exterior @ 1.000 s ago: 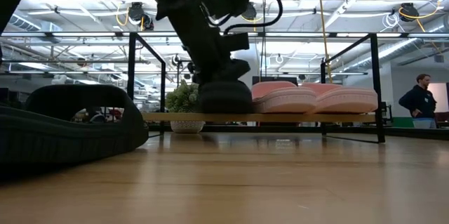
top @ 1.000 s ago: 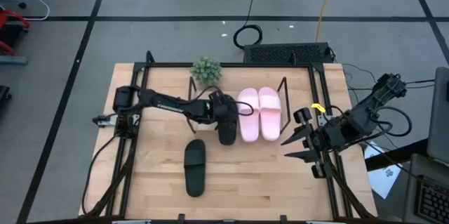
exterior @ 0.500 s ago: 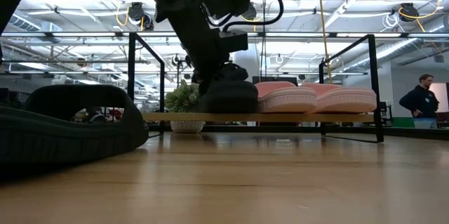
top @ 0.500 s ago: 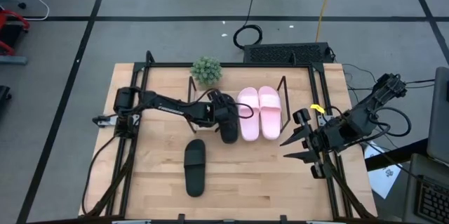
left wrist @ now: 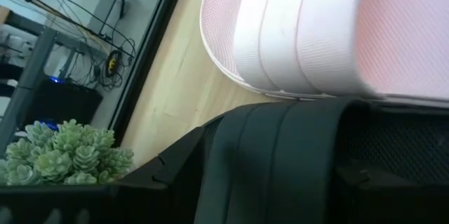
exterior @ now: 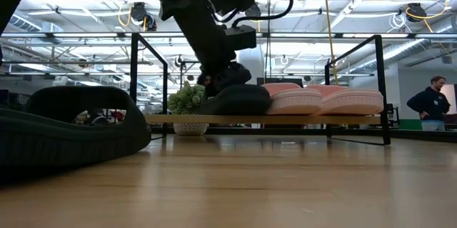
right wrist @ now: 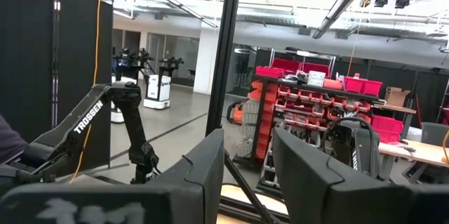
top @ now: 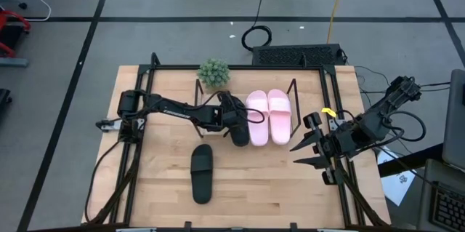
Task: Pick and place slides into the shelf
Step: Put the right black slide on the shelf
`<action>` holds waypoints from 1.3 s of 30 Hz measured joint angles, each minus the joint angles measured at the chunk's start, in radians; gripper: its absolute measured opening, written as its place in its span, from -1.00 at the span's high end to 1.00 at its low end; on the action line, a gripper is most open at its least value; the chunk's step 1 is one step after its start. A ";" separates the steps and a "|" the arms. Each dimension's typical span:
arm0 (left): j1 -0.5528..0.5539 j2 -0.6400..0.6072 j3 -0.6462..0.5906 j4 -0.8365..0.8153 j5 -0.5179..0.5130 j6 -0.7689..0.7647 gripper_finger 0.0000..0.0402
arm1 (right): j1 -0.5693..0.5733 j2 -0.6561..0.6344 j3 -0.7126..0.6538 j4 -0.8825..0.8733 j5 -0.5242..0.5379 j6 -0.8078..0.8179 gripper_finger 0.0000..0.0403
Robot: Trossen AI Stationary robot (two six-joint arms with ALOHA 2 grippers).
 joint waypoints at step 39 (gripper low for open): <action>-0.056 -0.003 0.029 -0.012 0.033 -0.010 0.00 | 0.000 0.000 0.000 -0.002 0.000 0.003 0.45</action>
